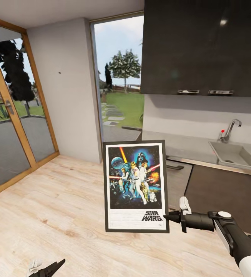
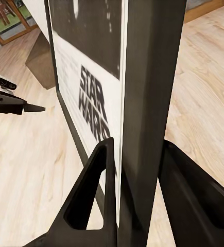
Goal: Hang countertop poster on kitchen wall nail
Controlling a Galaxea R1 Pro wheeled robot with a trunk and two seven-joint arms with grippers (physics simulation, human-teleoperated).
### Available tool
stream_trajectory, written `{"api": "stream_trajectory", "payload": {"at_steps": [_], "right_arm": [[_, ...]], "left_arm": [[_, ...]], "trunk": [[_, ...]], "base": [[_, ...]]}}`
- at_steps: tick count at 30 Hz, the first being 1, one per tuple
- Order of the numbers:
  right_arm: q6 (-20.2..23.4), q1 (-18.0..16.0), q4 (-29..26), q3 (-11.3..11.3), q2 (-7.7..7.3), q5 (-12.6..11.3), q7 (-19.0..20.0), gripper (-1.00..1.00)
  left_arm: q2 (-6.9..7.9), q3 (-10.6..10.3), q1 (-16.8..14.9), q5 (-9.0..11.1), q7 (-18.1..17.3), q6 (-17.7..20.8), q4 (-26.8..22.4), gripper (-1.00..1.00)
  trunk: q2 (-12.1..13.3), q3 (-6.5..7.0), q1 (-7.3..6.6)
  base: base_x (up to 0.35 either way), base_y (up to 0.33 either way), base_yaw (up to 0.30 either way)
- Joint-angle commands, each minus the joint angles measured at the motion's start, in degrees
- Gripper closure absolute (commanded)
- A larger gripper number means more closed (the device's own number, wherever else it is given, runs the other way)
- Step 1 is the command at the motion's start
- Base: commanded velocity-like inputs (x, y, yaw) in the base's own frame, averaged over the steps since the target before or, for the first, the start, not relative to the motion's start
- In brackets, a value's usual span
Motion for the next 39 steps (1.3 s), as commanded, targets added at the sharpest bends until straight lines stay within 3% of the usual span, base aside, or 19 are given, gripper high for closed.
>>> {"api": "stream_trajectory", "payload": {"at_steps": [1, 32, 39], "right_arm": [[0.8, 0.0, 0.0, -0.1, 0.01, 0.0, 0.4, 1.00], [0.8, 0.0, 0.0, -0.1, 0.01, 0.0, 0.4, 1.00], [0.8, 0.0, 0.0, -0.1, 0.01, 0.0, 0.4, 1.00]], "left_arm": [[0.02, -0.3, -0.1, 0.2, -0.1, -0.6, 0.1, -1.00], [0.02, -0.3, -0.1, 0.2, -0.1, -0.6, 0.0, -1.00], [0.02, -0.3, -0.1, 0.2, -0.1, -0.6, 0.0, -1.00]], "trunk": [[0.3, 0.08, -0.21], [12.8, 5.65, -7.01], [12.8, 5.65, -7.01]], "base": [[0.000, 0.000, 0.000], [0.000, 0.000, 0.000], [0.000, 0.000, 0.000]]}}
